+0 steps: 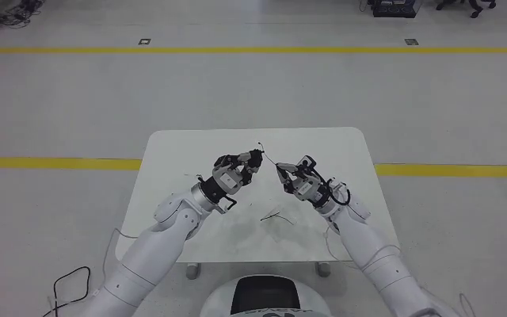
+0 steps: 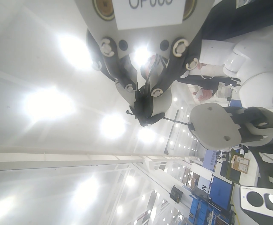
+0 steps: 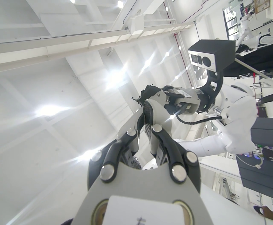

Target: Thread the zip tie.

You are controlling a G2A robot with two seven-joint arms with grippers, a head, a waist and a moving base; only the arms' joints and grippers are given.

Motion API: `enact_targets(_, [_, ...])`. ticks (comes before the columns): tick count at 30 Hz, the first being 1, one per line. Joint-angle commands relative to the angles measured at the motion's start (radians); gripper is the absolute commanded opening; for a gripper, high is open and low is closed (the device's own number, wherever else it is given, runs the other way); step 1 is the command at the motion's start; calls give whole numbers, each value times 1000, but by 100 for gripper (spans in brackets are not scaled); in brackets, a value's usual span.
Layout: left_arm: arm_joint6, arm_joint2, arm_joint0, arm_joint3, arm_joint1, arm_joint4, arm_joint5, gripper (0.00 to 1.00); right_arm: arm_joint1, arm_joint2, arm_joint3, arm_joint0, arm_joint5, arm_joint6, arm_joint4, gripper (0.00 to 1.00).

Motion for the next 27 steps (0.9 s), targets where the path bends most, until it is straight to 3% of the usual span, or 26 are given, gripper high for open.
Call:
enact_targets(1, [-1, -1, 1, 0, -1, 0, 1, 0, 0, 2, -1, -2, 0, -1, -1, 0])
enact_targets(27, [-1, -18, 15, -11, -7, 13, 8, 0, 0, 13, -3, -18, 11, -18, -24, 0])
